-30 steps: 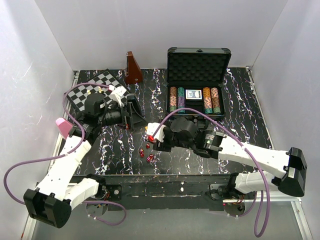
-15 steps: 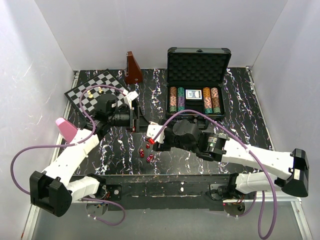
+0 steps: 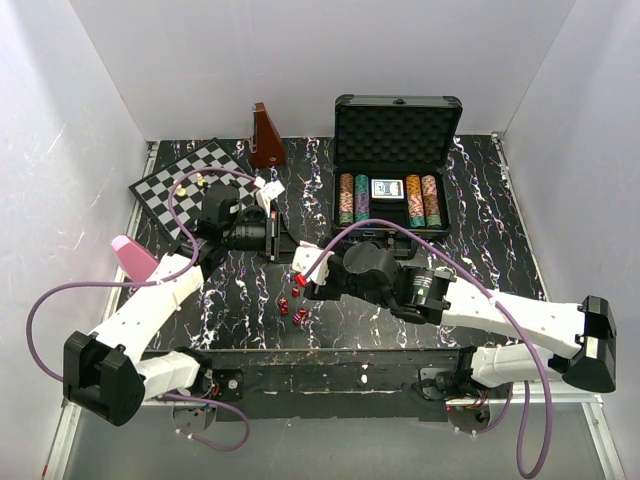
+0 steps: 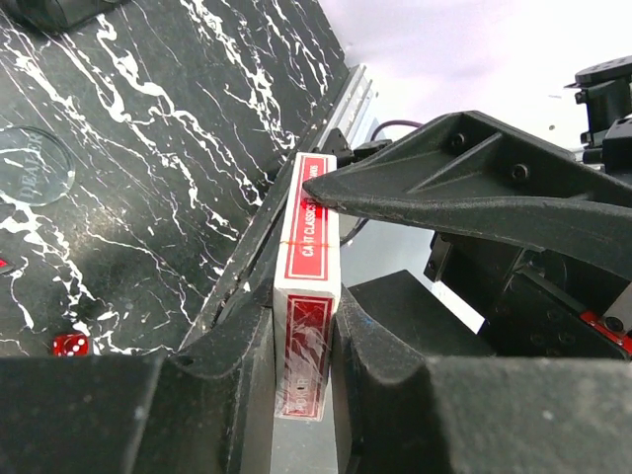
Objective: Pack up texas hold em set
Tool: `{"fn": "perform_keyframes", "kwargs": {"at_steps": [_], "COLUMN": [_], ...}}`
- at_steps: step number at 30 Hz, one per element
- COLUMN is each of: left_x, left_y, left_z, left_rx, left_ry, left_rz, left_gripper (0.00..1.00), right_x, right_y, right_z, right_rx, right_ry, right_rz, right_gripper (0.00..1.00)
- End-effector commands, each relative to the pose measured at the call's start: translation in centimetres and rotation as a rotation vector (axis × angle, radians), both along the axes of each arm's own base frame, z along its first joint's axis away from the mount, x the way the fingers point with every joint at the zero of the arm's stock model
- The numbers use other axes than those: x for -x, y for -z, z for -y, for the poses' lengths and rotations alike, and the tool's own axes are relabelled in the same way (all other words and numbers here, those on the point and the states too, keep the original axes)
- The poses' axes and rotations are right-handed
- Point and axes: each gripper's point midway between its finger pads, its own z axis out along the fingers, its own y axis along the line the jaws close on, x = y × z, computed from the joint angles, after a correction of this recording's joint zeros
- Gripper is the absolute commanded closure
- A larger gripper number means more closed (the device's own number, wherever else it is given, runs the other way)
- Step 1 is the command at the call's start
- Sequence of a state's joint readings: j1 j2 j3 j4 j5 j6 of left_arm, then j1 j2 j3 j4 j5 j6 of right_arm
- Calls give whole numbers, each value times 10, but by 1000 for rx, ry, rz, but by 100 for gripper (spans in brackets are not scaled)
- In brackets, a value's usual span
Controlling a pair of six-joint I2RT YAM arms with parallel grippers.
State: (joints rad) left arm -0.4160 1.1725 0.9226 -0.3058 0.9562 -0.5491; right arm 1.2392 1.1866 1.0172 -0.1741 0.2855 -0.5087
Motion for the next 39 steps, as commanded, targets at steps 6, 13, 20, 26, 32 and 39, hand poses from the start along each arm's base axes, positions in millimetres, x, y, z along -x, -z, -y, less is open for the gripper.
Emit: {"fn": "perform_keyframes", "kwargs": {"at_steps": [6, 13, 20, 26, 32, 39], "left_x": [-39, -49, -31, -12, -6, 0], "left_y": [-44, -79, -112, -135, -141, -150], "left_z": [-18, -24, -18, -20, -18, -16], "left_rx": [33, 140, 269, 343, 372, 398], "left_ry": [-279, -332, -248, -195, -169, -122], "left_rz": [231, 314, 406, 476, 484, 511], "left_gripper": [100, 100, 100, 100, 100, 100], "right_x": [-35, -40, -38, -24, -10, -9], "right_y": [-78, -125, -134, -139, -149, -144], "right_z": [31, 71, 73, 51, 40, 33], "right_rx": [-469, -834, -964, -959, -933, -909], "right_ry": [208, 220, 130, -89, -252, -285], "right_rz": [-126, -363, -679, -883, -949, -990], "right_gripper": [22, 14, 17, 25, 30, 32]}}
